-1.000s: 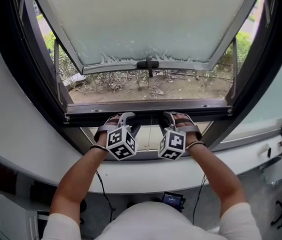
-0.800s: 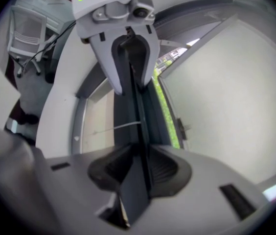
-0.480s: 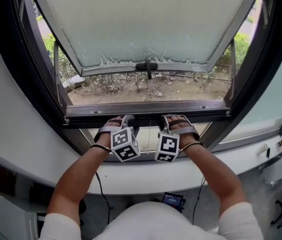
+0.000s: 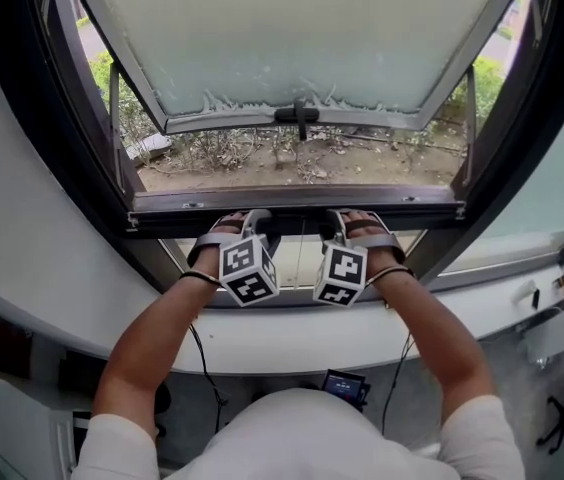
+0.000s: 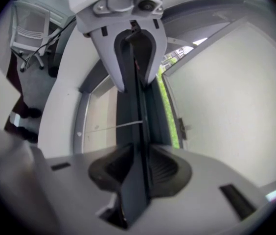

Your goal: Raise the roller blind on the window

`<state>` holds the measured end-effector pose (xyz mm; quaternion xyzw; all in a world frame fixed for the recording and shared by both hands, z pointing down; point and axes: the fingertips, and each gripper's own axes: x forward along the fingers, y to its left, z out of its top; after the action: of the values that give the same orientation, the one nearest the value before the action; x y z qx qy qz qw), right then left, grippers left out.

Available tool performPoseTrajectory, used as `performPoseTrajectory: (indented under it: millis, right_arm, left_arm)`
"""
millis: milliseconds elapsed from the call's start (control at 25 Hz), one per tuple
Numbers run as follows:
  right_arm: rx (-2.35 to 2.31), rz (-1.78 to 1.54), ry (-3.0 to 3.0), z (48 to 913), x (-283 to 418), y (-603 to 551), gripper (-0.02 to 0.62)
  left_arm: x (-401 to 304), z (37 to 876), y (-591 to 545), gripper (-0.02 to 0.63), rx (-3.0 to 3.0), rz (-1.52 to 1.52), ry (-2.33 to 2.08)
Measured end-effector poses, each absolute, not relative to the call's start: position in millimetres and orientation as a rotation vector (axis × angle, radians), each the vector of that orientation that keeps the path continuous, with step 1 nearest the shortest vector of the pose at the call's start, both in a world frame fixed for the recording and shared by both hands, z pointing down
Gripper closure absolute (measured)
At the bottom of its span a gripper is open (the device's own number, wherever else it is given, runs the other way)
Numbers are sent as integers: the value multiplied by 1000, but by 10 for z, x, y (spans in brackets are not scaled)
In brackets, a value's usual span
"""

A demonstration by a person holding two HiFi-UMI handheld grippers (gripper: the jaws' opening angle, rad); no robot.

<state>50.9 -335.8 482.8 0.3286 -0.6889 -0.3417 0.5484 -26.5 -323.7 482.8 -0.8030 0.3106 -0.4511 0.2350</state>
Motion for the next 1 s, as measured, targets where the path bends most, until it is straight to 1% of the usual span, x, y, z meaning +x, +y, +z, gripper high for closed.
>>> performPoseTrajectory:
  millis: [160, 720, 1000]
  right_arm:
    - [786, -795, -1667, 4709, 500, -3344, 497]
    - [963, -968, -1704, 3947, 480, -3363, 497]
    - [1145, -1057, -1762, 3547, 475, -3364, 495]
  left_arm:
    - [-261, 4704, -3211, 471, -2243, -1234, 841]
    - [-269, 3953, -3224, 471, -2276, -1096, 876]
    - [-270, 3574, -3242, 471, -2286, -1014, 912]
